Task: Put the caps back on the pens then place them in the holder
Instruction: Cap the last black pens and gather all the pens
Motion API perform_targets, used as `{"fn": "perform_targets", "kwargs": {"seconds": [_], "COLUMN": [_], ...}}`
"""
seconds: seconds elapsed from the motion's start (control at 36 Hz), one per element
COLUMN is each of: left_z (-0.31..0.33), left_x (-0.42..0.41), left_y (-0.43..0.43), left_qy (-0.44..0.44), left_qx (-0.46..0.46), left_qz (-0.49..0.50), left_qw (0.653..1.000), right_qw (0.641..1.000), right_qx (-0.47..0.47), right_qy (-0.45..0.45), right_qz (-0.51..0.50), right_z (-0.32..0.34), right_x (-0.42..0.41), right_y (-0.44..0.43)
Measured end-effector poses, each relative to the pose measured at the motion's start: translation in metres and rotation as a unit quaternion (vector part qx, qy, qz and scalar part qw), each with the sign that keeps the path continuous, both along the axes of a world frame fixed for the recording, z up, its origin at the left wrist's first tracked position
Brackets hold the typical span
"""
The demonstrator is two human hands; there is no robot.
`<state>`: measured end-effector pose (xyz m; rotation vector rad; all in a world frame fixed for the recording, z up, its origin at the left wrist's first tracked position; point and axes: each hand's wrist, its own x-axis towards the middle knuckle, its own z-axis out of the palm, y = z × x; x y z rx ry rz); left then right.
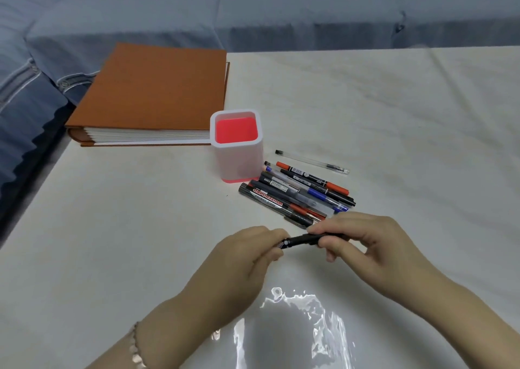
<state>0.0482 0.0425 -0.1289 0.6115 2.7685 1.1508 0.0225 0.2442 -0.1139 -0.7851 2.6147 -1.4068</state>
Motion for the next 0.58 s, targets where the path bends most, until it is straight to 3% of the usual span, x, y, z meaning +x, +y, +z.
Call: {"fn": "perform_targets", "kwargs": {"seconds": [0.08,0.22,0.39,0.47,0.58], "left_z": [0.003,0.002,0.004,0.008,0.01], "left_x": [-0.004,-0.007,-0.004,-0.009,-0.02], "left_y": [-0.008,-0.013,-0.021,-0.024,-0.031], "left_qy": [-0.027,-0.053,-0.139,-0.192,-0.27], "left_qx": [0.013,-0.044,-0.043,-0.035,0.042], "left_qz": [-0.029,-0.067,-0.095,-0.103,-0.109], "left_qw": [0.999,0.995,0.985,0.975,0.956], "right_qw": [0.999,0.998,0.996,0.996,0.994], "right_qx": [0.024,0.043,0.035,0.046,0.068], "right_qy": [-0.005,-0.026,-0.061,-0.03,0.032], "right_qz": [0.035,0.037,0.061,0.069,0.084], "right_z": [0.0,-0.013,-0.017,-0.016,-0.009], "right_x": [0.0,0.01,0.023,0.019,0.011], "right_y": [0.004,0.005,0.005,0.002,-0.005]}}
